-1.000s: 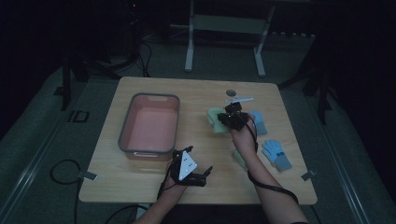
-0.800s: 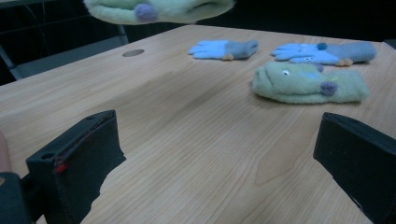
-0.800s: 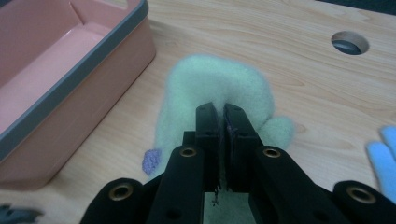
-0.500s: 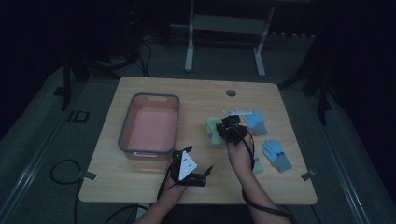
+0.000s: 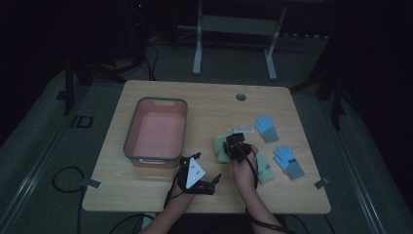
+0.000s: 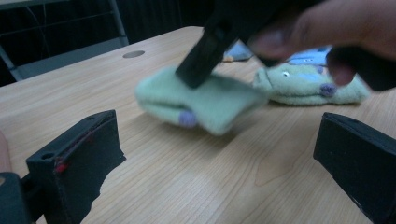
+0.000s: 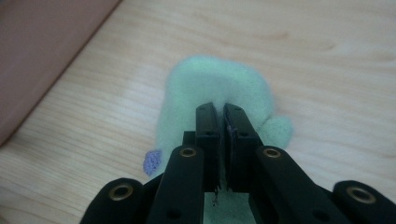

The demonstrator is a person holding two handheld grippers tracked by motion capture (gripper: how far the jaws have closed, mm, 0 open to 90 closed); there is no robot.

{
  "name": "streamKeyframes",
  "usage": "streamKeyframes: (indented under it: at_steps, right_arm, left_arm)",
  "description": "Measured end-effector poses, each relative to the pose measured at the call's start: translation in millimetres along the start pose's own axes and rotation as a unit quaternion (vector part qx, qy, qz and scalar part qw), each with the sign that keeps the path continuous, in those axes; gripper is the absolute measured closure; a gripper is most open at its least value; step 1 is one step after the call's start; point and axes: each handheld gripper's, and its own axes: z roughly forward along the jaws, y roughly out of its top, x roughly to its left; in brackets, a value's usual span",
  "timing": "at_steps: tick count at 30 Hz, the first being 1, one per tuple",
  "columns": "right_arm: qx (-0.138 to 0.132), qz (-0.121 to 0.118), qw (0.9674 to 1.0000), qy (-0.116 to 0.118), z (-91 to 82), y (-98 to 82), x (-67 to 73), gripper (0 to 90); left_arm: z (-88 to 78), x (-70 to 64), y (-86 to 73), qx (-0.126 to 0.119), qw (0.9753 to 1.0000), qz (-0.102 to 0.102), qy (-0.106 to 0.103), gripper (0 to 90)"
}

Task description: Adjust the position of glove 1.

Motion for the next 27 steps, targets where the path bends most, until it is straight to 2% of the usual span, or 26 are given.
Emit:
streamKeyframes:
  at_steps: [7, 14, 16, 18, 19, 20, 21, 24, 27]
  right_arm:
    - [0.018, 0.010, 0.9998, -0.002, 26.3, -12.7, 1.5, 83.9]
    - [0.015, 0.012, 0.9998, 0.006, 26.6, -13.5, -0.2, 81.0]
    - [0.011, 0.003, 0.9999, 0.012, 24.8, -12.7, -0.3, 73.2]
    - [0.012, -0.018, 0.9997, 0.013, 21.2, -9.5, -1.5, 70.6]
    - [0.012, -0.024, 0.9994, 0.021, 19.3, -6.9, -3.9, 67.9]
    - [0.012, -0.024, 0.9994, 0.021, 19.3, -6.9, -3.9, 67.9]
    - [0.001, -0.043, 0.9989, 0.017, 13.4, -1.9, -7.9, 66.0]
    - [-0.013, -0.062, 0.9976, 0.027, 4.2, 4.5, -14.9, 64.2]
    - [-0.016, -0.084, 0.9950, 0.052, -3.9, 10.0, -22.7, 64.0]
  left_arm:
    - [0.0, 0.3, 0.0, 0.000, 1.0000, 0.000, -0.001, 0.7]
    - [0.2, 0.4, 0.1, 0.002, 1.0000, 0.002, -0.004, 0.7]
    - [0.3, 0.2, 0.1, 0.002, 1.0000, 0.001, -0.003, 0.6]
    - [0.2, 0.5, 0.1, 0.001, 1.0000, 0.001, -0.003, 0.6]
    - [0.3, 0.5, 0.1, 0.001, 1.0000, 0.000, -0.003, 0.6]
    - [0.3, 0.5, 0.1, 0.001, 1.0000, 0.000, -0.003, 0.6]
    - [0.2, 0.4, 0.1, 0.002, 1.0000, 0.001, -0.003, 0.7]
    - [0.4, 0.5, 0.2, 0.002, 1.0000, 0.001, -0.003, 0.7]
    - [0.4, 0.6, 0.2, 0.002, 1.0000, 0.000, -0.004, 0.7]
